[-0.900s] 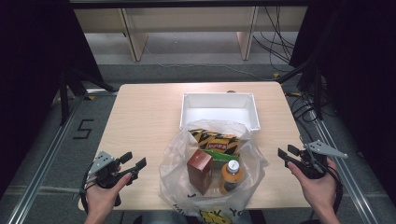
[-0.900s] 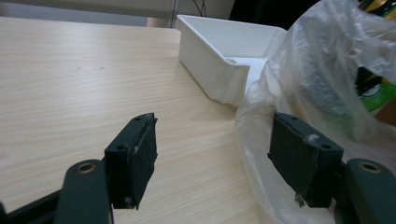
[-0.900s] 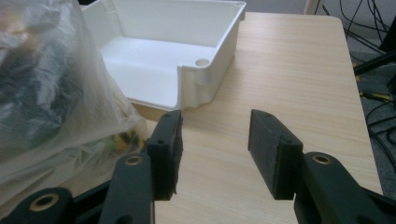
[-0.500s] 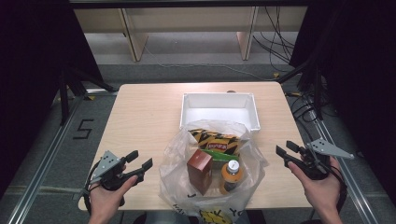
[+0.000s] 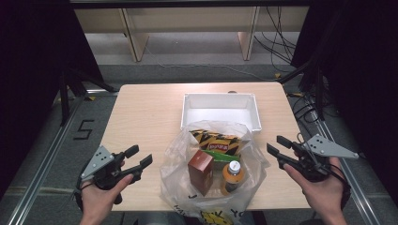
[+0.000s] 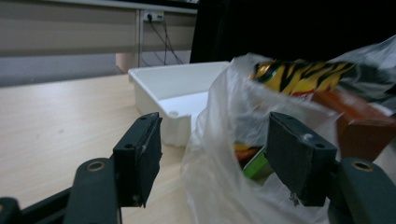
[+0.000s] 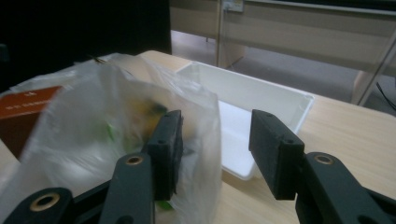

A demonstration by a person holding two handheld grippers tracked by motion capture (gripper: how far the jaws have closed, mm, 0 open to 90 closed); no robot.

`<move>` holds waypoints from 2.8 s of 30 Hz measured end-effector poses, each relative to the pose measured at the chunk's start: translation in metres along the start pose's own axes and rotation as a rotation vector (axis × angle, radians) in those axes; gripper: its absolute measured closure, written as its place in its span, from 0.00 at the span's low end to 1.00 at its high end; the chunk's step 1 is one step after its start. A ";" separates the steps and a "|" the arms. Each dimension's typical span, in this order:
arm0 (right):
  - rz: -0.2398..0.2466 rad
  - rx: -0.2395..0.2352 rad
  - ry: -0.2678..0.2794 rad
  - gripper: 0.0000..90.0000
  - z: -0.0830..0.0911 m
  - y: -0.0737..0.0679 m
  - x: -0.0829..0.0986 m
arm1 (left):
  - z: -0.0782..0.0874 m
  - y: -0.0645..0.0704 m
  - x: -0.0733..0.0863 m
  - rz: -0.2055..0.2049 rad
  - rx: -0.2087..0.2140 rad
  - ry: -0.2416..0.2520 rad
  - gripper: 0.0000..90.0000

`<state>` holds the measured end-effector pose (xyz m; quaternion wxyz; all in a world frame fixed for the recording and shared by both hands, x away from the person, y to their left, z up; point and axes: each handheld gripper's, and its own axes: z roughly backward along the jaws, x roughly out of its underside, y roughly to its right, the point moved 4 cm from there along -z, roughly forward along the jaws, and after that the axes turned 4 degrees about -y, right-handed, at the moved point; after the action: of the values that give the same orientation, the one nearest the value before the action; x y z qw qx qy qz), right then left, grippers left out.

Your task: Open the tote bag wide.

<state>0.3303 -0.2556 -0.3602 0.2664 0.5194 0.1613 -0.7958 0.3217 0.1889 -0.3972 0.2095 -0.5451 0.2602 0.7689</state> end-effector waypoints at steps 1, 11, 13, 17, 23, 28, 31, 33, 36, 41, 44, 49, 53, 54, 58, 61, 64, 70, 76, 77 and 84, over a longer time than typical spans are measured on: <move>0.000 0.000 0.000 0.61 0.000 0.000 0.000 | 0.000 0.000 0.000 0.000 0.000 0.000 0.40; 0.008 -0.057 0.050 0.64 -0.003 -0.010 -0.019 | -0.005 0.027 -0.015 0.014 0.113 -0.015 0.40; -0.015 -0.069 0.036 0.65 -0.002 -0.014 -0.023 | -0.008 0.033 -0.017 0.011 0.128 -0.022 0.40; -0.023 -0.090 0.032 0.64 0.000 -0.022 -0.029 | -0.020 0.047 -0.017 -0.041 0.159 -0.063 0.38; -0.030 -0.119 0.023 0.62 -0.003 -0.028 -0.033 | -0.026 0.056 -0.010 -0.058 0.182 -0.096 0.35; -0.009 -0.153 0.021 0.59 -0.004 -0.034 -0.038 | -0.028 0.060 -0.014 -0.068 0.194 -0.100 0.35; 0.018 -0.139 0.032 0.58 -0.007 -0.038 -0.041 | -0.033 0.063 -0.016 -0.078 0.209 -0.098 0.36; 0.015 -0.166 0.002 0.58 -0.010 -0.039 -0.041 | -0.037 0.065 -0.015 -0.088 0.213 -0.105 0.35; 0.010 -0.185 -0.020 0.57 -0.013 -0.041 -0.042 | -0.039 0.064 -0.014 -0.109 0.207 -0.125 0.34; 0.049 -0.196 -0.043 0.57 -0.017 -0.046 -0.041 | -0.043 0.059 -0.009 -0.120 0.195 -0.156 0.32; 0.071 -0.220 -0.080 0.56 -0.020 -0.050 -0.038 | -0.047 0.055 -0.007 -0.094 0.211 -0.152 0.32; 0.122 -0.205 -0.188 0.67 -0.025 -0.047 -0.027 | -0.053 0.053 0.002 -0.118 0.209 -0.191 0.35; 0.142 -0.157 -0.244 0.78 -0.026 -0.042 -0.021 | -0.053 0.051 0.007 -0.123 0.207 -0.196 0.39; 0.167 -0.136 -0.250 0.82 -0.028 -0.039 -0.019 | -0.054 0.050 0.009 -0.126 0.211 -0.195 0.41; 0.151 -0.135 -0.295 0.89 -0.029 -0.037 -0.013 | -0.058 0.044 0.016 -0.164 0.195 -0.225 0.51; 0.147 -0.115 -0.333 0.89 -0.028 -0.034 -0.009 | -0.063 0.040 0.018 -0.182 0.187 -0.246 0.55; 0.154 -0.101 -0.335 0.91 -0.028 -0.031 -0.007 | -0.064 0.039 0.017 -0.167 0.186 -0.244 0.58; 0.131 -0.075 -0.320 0.92 -0.024 -0.029 -0.008 | -0.065 0.041 0.019 -0.168 0.189 -0.256 0.66; 0.094 -0.037 -0.360 0.92 -0.020 -0.021 -0.002 | -0.068 0.041 0.020 -0.169 0.166 -0.279 0.75; 0.105 -0.027 -0.371 0.92 -0.021 -0.018 0.001 | -0.069 0.041 0.022 -0.164 0.158 -0.293 0.77; 0.096 -0.018 -0.436 0.92 -0.026 -0.013 0.019 | -0.078 0.037 0.039 -0.122 0.156 -0.392 0.86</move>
<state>0.3358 -0.2361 -0.3882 0.3371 0.3397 0.0820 -0.8742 0.3436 0.1123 -0.4484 0.3438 -0.3818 0.2398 0.8237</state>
